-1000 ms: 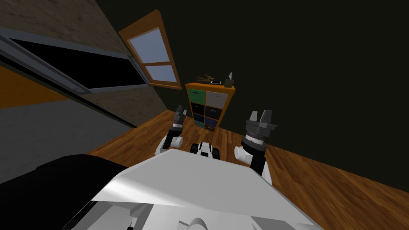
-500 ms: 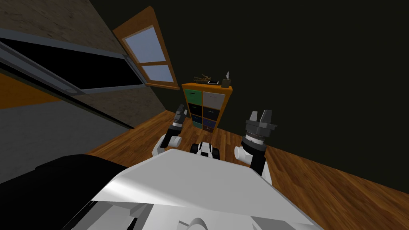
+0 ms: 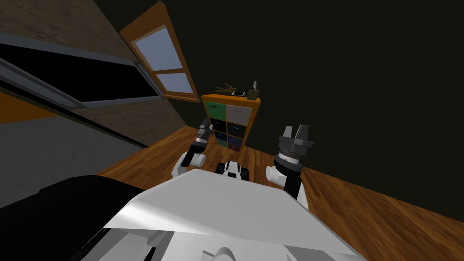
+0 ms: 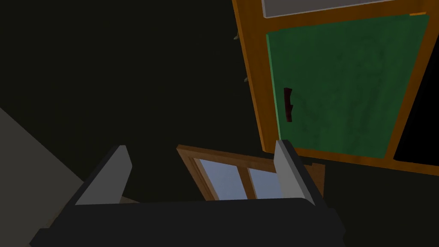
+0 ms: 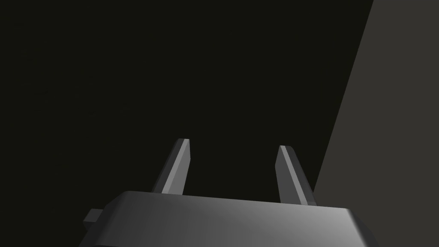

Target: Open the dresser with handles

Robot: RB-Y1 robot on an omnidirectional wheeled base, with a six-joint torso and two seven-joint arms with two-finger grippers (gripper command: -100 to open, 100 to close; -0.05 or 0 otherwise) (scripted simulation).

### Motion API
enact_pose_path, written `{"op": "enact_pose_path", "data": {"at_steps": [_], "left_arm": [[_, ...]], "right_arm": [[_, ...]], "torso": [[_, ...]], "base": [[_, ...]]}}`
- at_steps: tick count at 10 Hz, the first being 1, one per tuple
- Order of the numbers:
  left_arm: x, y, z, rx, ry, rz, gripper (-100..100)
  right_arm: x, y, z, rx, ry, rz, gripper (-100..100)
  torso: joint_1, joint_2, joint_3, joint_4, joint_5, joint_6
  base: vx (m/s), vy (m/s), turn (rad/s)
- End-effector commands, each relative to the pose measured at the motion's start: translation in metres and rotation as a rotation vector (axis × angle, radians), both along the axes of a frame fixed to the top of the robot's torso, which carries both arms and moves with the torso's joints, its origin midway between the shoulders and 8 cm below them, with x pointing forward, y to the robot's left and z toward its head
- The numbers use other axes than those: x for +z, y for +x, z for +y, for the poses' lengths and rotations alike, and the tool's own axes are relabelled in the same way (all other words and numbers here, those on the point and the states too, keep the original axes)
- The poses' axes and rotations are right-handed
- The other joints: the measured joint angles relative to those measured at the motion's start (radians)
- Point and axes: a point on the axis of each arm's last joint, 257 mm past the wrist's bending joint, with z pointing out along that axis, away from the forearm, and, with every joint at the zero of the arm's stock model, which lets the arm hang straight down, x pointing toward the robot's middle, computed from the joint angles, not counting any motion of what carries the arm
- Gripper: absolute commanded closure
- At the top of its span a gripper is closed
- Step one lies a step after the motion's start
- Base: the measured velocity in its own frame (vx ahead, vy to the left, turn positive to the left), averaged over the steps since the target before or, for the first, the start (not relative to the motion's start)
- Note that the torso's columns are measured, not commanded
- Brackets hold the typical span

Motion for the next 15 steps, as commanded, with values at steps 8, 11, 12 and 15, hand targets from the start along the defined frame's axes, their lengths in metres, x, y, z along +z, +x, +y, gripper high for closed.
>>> {"op": "enact_pose_path", "data": {"at_steps": [8, 11, 12, 15], "left_arm": [[0.001, 0.01, 0.0, 0.0, -0.091, 0.084, -100], [0.0, 0.012, -0.002, -0.006, -0.103, 0.11, -100], [0.0, 0.012, -0.003, -0.009, -0.107, 0.12, -100], [-0.001, 0.014, -0.005, -0.016, -0.124, 0.15, -100]], "right_arm": [[0.0, 0.0, 0.0, 0.0, 0.0, 0.0, 0], [0.0, 0.0, 0.0, 0.0, 0.0, 0.0, 0], [0.0, 0.0, 0.0, 0.0, 0.0, 0.0, 0], [0.0, 0.0, 0.0, 0.0, 0.0, 0.0, 0]], "torso": [[-0.003, -0.002, -0.001, 0.0, -0.001, 0.0], [0.0, 0.0, 0.0, 0.0, 0.0, 0.0], [0.0, 0.0, 0.0, 0.0, 0.0, 0.0], [-0.002, -0.002, -0.001, 0.0, -0.001, 0.0]], "base": [[0.082, -0.081, -0.008], [0.075, -0.079, -0.007], [0.059, -0.065, -0.008], [0.083, -0.078, -0.009]]}}
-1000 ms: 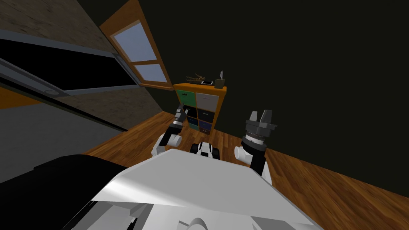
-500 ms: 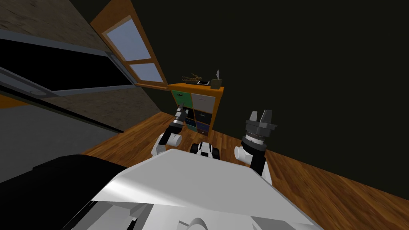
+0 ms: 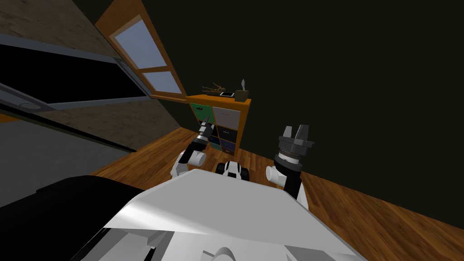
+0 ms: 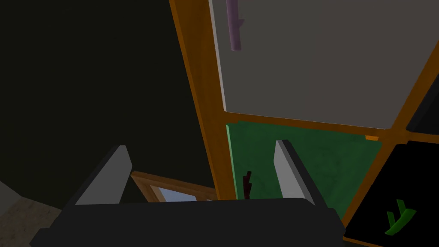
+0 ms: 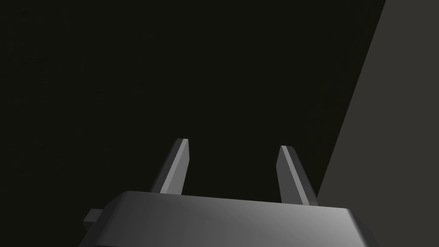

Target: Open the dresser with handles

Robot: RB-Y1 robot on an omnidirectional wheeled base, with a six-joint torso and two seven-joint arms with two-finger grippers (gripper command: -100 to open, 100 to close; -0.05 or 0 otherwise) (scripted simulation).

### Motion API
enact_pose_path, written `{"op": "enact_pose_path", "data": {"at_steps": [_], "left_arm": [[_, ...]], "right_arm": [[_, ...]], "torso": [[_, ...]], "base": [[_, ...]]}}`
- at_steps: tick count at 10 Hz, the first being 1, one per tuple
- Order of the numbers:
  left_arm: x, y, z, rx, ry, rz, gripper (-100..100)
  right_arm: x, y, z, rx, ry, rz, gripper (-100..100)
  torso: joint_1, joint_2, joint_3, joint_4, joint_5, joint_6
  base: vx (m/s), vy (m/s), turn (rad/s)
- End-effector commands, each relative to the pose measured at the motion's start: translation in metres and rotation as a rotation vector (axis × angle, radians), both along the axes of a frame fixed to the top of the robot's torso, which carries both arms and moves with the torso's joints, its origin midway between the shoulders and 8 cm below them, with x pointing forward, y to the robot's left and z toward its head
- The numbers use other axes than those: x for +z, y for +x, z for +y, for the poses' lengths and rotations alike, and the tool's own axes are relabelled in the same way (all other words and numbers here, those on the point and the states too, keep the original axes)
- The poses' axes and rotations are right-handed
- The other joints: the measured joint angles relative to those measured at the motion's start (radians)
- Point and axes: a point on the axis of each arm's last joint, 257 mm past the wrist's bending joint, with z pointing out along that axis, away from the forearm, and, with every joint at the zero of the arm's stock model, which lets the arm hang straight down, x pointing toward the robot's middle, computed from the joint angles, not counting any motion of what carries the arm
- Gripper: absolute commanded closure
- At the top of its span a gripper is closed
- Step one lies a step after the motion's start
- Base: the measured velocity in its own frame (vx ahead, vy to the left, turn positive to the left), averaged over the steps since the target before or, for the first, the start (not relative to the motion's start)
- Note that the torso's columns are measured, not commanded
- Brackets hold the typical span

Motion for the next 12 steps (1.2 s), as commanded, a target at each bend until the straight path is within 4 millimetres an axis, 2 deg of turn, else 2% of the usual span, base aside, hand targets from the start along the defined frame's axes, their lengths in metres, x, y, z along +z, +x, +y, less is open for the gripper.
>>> {"op": "enact_pose_path", "data": {"at_steps": [1, 11, 12], "left_arm": [[-0.002, 0.002, -0.002, -0.006, -0.018, 0.029, -100], [-0.005, 0.005, -0.009, -0.026, -0.082, 0.112, -100], [0.003, 0.015, -0.004, -0.028, -0.066, 0.069, -100]], "right_arm": [[0.0, 0.0, 0.0, 0.0, 0.0, 0.0, 0], [0.0, 0.0, 0.0, 0.0, 0.0, 0.0, 0], [0.0, 0.0, 0.0, 0.0, 0.0, 0.0, 0]], "torso": [[-0.001, 0.0, 0.0, 0.0, 0.0, 0.0], [0.001, 0.001, 0.001, 0.0, 0.0, 0.0], [0.003, 0.003, 0.002, 0.001, 0.001, 0.0]], "base": [[0.096, -0.092, -0.008], [0.083, -0.077, -0.008], [-0.096, -0.021, -0.033]]}}
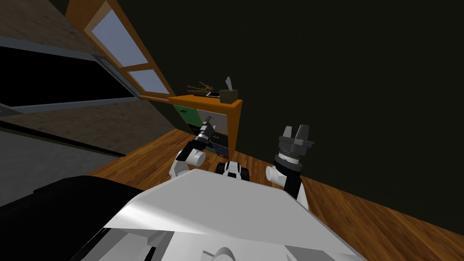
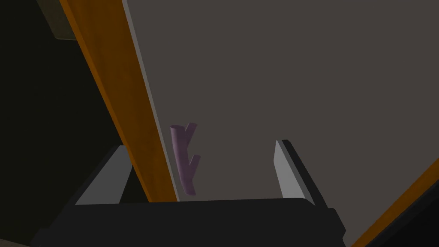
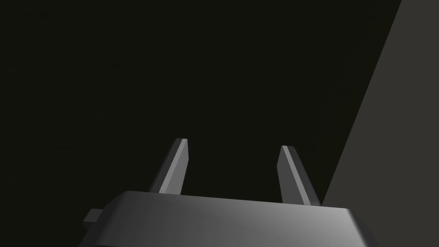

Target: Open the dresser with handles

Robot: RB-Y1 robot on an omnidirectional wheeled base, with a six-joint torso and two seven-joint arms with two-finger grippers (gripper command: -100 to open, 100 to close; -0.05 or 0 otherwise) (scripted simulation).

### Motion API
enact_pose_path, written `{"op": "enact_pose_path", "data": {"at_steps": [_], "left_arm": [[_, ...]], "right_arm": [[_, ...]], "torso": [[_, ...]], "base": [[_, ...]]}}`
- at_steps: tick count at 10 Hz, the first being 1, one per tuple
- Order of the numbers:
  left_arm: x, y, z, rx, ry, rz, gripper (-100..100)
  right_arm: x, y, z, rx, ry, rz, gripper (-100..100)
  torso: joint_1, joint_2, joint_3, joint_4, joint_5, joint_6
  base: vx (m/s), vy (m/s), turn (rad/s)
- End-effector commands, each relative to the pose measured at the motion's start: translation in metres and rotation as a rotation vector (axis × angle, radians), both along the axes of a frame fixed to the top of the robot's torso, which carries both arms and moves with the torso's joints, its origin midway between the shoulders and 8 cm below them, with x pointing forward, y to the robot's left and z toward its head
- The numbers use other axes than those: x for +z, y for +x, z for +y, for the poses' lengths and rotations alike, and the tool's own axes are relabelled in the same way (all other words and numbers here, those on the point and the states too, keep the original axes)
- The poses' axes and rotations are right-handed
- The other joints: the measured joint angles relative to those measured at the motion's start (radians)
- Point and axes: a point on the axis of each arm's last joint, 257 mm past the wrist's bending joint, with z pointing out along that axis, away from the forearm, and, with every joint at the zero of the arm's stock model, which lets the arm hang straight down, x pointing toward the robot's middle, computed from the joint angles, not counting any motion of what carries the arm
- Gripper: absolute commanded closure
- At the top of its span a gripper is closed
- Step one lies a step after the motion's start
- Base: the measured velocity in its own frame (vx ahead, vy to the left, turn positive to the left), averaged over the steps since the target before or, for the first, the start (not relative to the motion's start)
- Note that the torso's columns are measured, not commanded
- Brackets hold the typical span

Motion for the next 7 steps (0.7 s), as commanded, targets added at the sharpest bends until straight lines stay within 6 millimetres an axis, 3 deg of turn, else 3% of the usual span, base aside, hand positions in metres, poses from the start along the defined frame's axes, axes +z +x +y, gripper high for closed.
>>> {"op": "enact_pose_path", "data": {"at_steps": [1, 3, 5, 6, 7], "left_arm": [[0.009, 0.017, 0.001, -0.009, 0.016, -0.052, -100], [0.0, 0.033, -0.003, -0.02, 0.015, -0.039, -100], [-0.023, 0.041, 0.0, -0.014, 0.016, 0.008, -100], [-0.006, 0.051, 0.005, -0.015, 0.03, -0.052, -100], [-0.005, 0.057, 0.002, -0.02, 0.03, -0.056, -100]], "right_arm": [[0.0, 0.0, 0.0, 0.0, 0.0, 0.0, 0], [0.0, 0.0, 0.0, 0.0, 0.0, 0.0, 0], [0.0, 0.0, 0.0, 0.0, 0.0, 0.0, 0], [0.0, 0.0, 0.0, 0.0, 0.0, 0.0, 0], [0.0, 0.0, 0.0, 0.0, 0.0, 0.0, 0]], "torso": [[0.0, 0.005, 0.003, 0.001, 0.0, 0.0], [-0.002, -0.001, 0.0, 0.0, 0.0, 0.0], [-0.003, -0.008, -0.005, -0.002, -0.001, 0.0], [-0.003, -0.006, -0.004, -0.002, -0.001, 0.0], [-0.002, 0.002, 0.001, 0.0, -0.001, 0.0]], "base": [[-0.141, -0.013, -0.022], [-0.06, 0.002, 0.0], [0.006, -0.002, 0.001], [-0.106, 0.004, -0.036], [-0.138, -0.017, -0.023]]}}
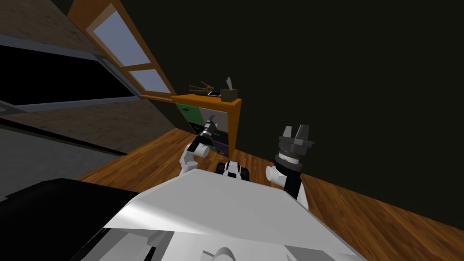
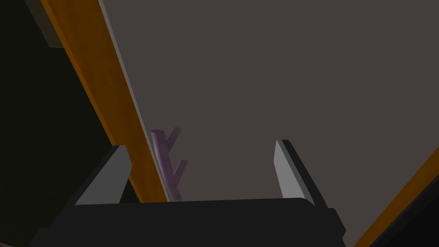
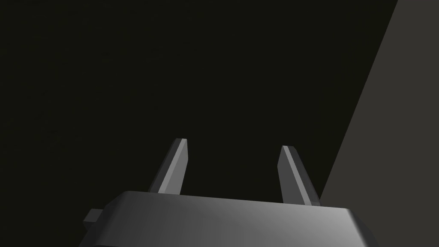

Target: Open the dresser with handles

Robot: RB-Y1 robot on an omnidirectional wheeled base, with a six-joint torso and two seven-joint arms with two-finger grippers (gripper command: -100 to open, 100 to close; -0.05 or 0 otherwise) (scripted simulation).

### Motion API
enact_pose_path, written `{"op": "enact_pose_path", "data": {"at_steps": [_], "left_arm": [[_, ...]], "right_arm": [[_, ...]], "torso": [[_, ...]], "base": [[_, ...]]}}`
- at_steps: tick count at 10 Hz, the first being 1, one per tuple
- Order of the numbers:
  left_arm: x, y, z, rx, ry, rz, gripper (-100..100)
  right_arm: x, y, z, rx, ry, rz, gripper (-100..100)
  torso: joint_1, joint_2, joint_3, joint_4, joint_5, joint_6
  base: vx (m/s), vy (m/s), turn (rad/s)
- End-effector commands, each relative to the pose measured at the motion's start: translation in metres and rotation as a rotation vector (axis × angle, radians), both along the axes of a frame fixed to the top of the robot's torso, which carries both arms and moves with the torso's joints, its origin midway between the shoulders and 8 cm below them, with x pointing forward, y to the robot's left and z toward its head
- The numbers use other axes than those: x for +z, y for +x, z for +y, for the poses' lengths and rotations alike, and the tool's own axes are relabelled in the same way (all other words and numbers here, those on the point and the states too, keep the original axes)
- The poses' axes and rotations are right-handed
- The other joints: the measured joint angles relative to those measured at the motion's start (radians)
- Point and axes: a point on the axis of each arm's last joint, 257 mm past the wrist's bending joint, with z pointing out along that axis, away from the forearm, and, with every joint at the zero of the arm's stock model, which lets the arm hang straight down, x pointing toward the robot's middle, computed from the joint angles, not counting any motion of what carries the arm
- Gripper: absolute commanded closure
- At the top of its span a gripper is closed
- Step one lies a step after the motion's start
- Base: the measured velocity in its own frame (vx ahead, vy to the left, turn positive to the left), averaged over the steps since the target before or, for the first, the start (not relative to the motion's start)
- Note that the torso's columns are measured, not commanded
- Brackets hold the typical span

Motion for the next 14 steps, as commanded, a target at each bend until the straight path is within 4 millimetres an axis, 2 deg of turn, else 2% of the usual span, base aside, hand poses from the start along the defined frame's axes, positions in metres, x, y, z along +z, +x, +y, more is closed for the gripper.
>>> {"op": "enact_pose_path", "data": {"at_steps": [1, 4, 5, 6, 9, 10, 11, 12, 14], "left_arm": [[0.006, 0.019, -0.003, -0.012, 0.005, -0.031, -100], [-0.028, 0.036, -0.001, -0.007, 0.006, 0.036, -100], [-0.028, 0.036, -0.001, -0.007, 0.006, 0.037, -100], [-0.011, 0.045, 0.007, -0.002, 0.018, -0.015, -100], [-0.005, 0.066, -0.002, -0.019, 0.019, -0.03, -100], [-0.015, 0.07, 0.0, -0.016, 0.019, -0.009, -100], [-0.036, 0.076, 0.003, -0.009, 0.02, 0.032, -100], [-0.009, 0.084, 0.011, -0.006, 0.029, -0.04, -100], [-0.008, 0.098, 0.006, -0.013, 0.029, -0.038, -100]], "right_arm": [[0.0, 0.0, 0.0, 0.0, 0.0, 0.0, 0], [0.0, 0.0, 0.0, 0.0, 0.0, 0.0, 0], [0.0, 0.0, 0.0, 0.0, 0.0, 0.0, 0], [0.0, 0.0, 0.0, 0.0, 0.0, 0.0, 0], [0.0, 0.0, 0.0, 0.0, 0.0, 0.0, 0], [0.0, 0.0, 0.0, 0.0, 0.0, 0.0, 0], [0.0, 0.0, 0.0, 0.0, 0.0, 0.0, 0], [0.0, 0.0, 0.0, 0.0, 0.0, 0.0, 0], [0.0, 0.0, 0.0, 0.0, 0.0, 0.0, 0]], "torso": [[-0.001, 0.002, 0.002, 0.001, 0.0, 0.0], [0.001, -0.009, -0.005, -0.002, 0.0, 0.0], [0.001, -0.007, -0.004, -0.002, 0.0, 0.0], [0.0, -0.005, -0.003, -0.001, 0.0, 0.0], [-0.001, -0.002, -0.001, 0.0, 0.0, 0.0], [-0.001, -0.007, -0.004, -0.002, 0.0, 0.0], [0.0, -0.009, -0.005, -0.003, 0.0, 0.0], [0.0, -0.008, -0.005, -0.002, 0.0, 0.0], [-0.001, 0.001, 0.001, 0.001, -0.001, 0.0]], "base": [[-0.071, -0.022, 0.005], [-0.001, 0.0, 0.0], [0.012, 0.004, 0.001], [-0.09, -0.001, -0.033], [-0.087, -0.011, -0.006], [-0.002, -0.006, 0.0], [0.012, -0.005, -0.002], [-0.087, -0.018, -0.035], [-0.11, -0.009, -0.008]]}}
